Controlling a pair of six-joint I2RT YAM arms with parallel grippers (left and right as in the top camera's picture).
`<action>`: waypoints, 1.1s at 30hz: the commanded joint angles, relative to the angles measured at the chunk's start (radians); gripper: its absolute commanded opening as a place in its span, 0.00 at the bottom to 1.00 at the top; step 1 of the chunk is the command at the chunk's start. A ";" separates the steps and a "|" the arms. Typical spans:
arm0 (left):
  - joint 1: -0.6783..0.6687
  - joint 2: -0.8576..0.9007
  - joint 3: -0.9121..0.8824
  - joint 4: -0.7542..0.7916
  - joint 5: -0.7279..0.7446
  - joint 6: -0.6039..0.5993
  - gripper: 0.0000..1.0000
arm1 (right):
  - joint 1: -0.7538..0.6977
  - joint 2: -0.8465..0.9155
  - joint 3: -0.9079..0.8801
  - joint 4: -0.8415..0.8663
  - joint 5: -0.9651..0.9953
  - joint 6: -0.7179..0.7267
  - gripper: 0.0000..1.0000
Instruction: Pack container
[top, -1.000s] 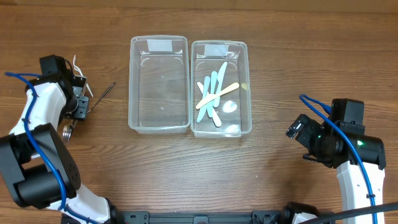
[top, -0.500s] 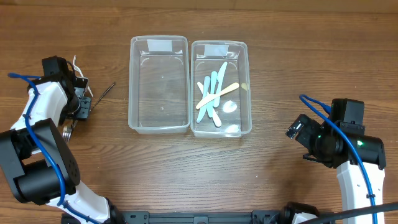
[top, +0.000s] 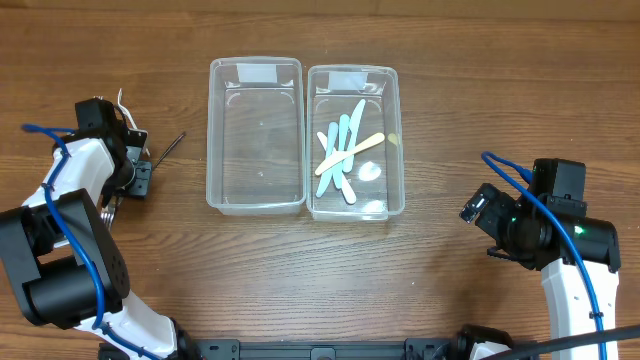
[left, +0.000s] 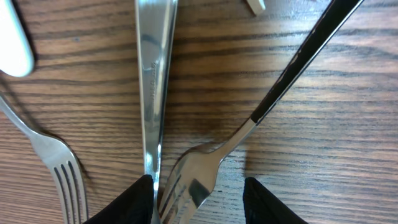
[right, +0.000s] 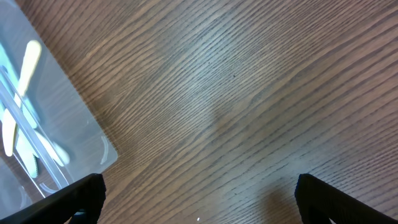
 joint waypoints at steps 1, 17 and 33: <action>-0.007 0.018 -0.019 0.010 0.014 -0.018 0.47 | 0.003 -0.003 0.002 0.003 0.009 -0.004 1.00; -0.006 0.018 -0.047 0.037 0.015 -0.018 0.10 | 0.003 -0.003 0.002 0.000 0.009 -0.004 1.00; -0.089 -0.087 -0.021 0.013 -0.048 -0.032 0.04 | 0.003 -0.003 0.002 0.004 0.009 -0.004 1.00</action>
